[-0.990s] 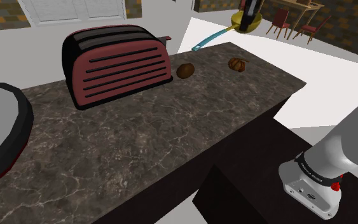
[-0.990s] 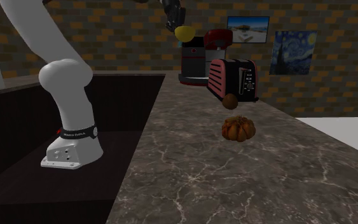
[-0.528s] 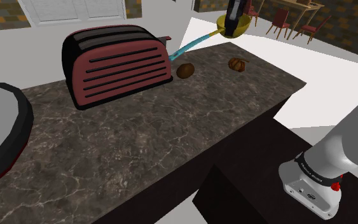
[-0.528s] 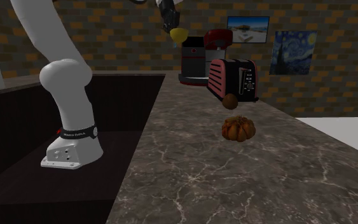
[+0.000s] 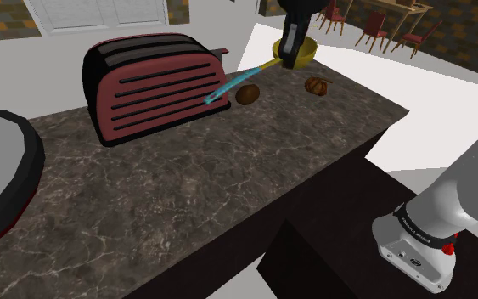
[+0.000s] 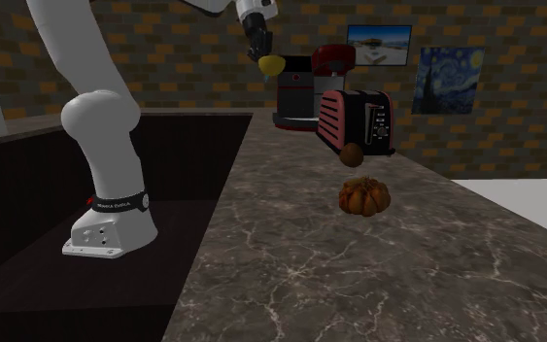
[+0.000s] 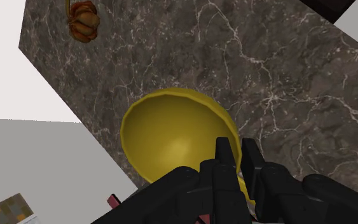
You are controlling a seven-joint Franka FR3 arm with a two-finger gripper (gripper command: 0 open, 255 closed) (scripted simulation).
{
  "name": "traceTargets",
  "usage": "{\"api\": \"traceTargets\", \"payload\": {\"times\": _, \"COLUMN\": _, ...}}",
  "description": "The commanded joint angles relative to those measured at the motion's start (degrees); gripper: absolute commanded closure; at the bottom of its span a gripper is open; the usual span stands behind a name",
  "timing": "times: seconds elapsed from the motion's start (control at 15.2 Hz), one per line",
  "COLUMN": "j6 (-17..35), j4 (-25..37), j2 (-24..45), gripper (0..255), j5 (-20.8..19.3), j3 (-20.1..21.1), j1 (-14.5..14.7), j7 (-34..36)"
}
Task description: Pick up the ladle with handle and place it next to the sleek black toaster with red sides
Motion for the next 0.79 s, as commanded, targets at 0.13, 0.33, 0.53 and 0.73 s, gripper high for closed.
{"api": "traceTargets", "payload": {"times": 0.13, "j6": 2.9, "j4": -3.5, "j2": -0.6, "gripper": 255, "j5": 0.3, "j3": -0.1, "j1": 0.2, "j7": 0.9}}
{"api": "traceTargets", "payload": {"times": 0.33, "j6": 5.1, "j4": -6.0, "j2": -0.8, "gripper": 255, "j5": 0.4, "j3": -0.2, "j1": 0.3, "j7": 1.6}}
{"api": "traceTargets", "payload": {"times": 0.53, "j6": 7.2, "j4": -8.3, "j2": -0.9, "gripper": 255, "j5": 0.5, "j3": -0.1, "j1": 0.4, "j7": 2.3}}
{"api": "traceTargets", "payload": {"times": 0.73, "j6": 9.3, "j4": -10.5, "j2": -0.9, "gripper": 255, "j5": 0.4, "j3": -0.1, "j1": 0.5, "j7": 3.2}}
